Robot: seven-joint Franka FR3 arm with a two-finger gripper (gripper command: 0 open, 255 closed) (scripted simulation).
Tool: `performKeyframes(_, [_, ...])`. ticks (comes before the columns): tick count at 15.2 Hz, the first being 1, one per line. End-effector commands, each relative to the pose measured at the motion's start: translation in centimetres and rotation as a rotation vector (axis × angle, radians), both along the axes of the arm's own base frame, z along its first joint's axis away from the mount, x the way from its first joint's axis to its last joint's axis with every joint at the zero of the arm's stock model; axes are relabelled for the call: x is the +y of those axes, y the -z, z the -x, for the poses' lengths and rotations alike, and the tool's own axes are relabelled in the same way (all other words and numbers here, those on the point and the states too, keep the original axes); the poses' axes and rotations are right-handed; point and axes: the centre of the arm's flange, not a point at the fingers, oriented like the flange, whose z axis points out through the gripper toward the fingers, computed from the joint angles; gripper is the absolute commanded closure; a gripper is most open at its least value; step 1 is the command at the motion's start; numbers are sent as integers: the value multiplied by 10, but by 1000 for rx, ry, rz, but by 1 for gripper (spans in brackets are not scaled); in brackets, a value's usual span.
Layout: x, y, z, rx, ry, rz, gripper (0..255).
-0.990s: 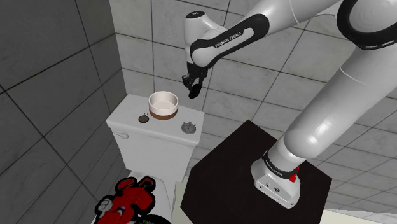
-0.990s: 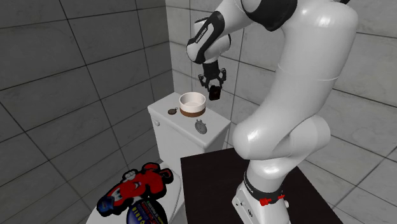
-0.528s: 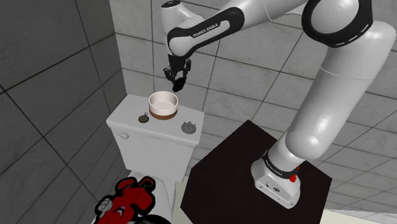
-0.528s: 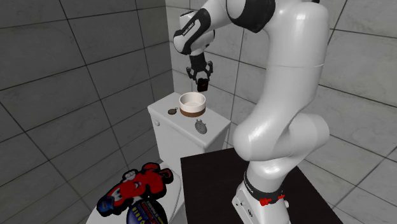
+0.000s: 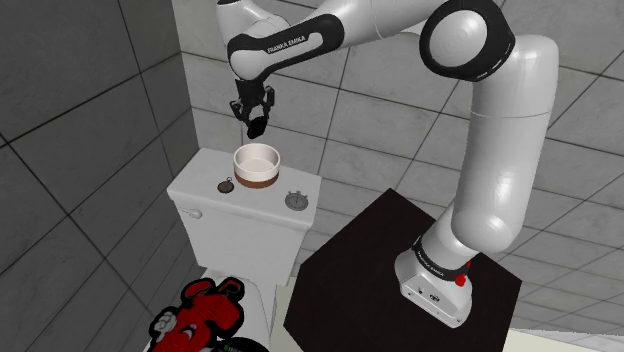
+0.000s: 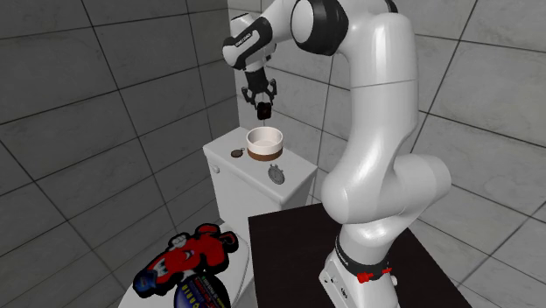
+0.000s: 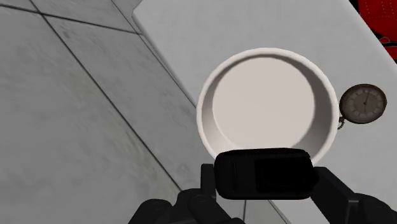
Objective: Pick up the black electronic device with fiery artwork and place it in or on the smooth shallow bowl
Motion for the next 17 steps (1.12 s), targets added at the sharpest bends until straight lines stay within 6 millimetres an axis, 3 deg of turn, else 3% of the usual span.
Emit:
performKeyframes(1, [0,10,-2,0,0,0,255])
performKeyframes(15, [0,84,-2,0,0,0,255])
performKeyframes(17, [0,84,-2,0,0,0,255])
